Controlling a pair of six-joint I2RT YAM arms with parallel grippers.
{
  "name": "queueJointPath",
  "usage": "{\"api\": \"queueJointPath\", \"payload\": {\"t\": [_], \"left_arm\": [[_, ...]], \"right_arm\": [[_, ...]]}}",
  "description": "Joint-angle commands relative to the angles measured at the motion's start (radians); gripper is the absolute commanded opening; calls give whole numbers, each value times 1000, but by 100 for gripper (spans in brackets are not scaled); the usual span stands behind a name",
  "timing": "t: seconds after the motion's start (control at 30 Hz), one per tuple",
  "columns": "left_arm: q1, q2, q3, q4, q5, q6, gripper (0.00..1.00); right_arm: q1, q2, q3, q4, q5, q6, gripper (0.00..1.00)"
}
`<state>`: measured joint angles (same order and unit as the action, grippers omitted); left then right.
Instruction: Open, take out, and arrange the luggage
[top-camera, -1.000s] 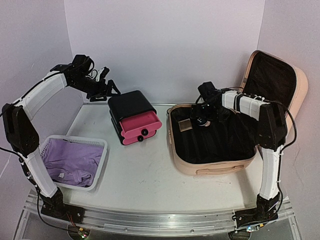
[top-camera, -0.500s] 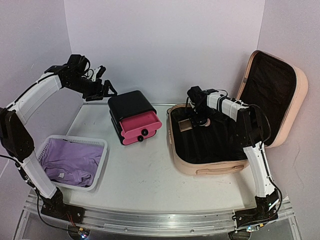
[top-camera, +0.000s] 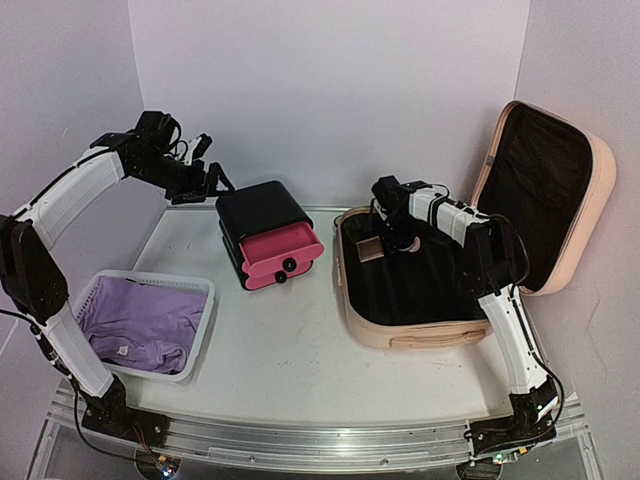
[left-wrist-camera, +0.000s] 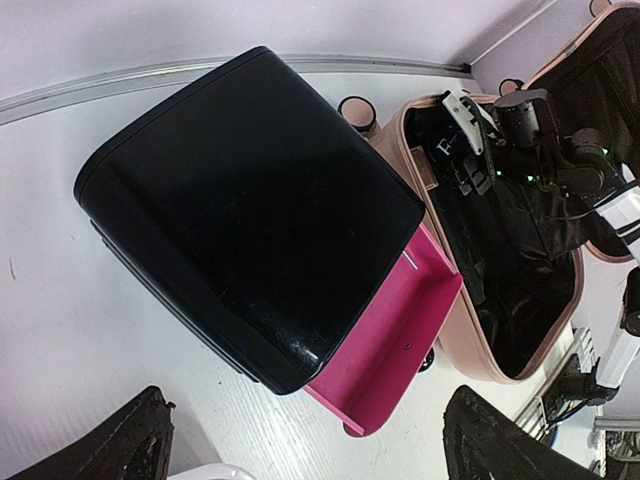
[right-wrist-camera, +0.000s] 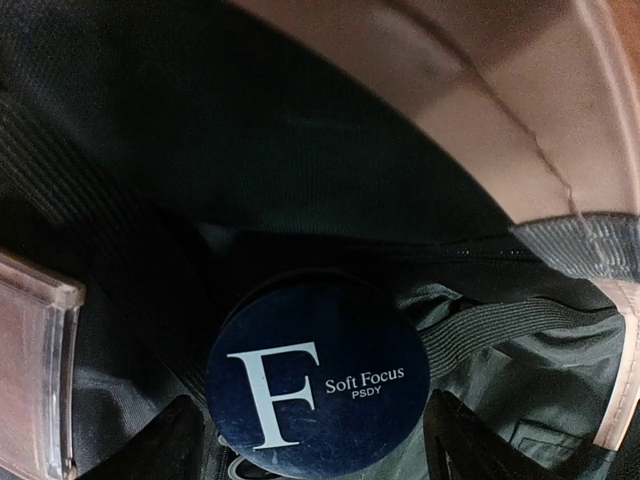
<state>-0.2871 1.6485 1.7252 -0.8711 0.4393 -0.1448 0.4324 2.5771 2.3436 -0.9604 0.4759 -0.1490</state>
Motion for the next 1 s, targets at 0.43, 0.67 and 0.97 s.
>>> {"api": "queueJointPath", "payload": {"t": [0.43,0.67,0.97], "left_arm": [[5,-40,-3,38,-13,22,95],[10,-40,-3,41,-12,19,95],[17,-12,-8,45,15,7,95]], "right_arm": [[-22,-222,-73,34,-84,100,41],[11,-467,-269,76,-340,285,35],[260,-657,-529,497,-740,365,37]]}}
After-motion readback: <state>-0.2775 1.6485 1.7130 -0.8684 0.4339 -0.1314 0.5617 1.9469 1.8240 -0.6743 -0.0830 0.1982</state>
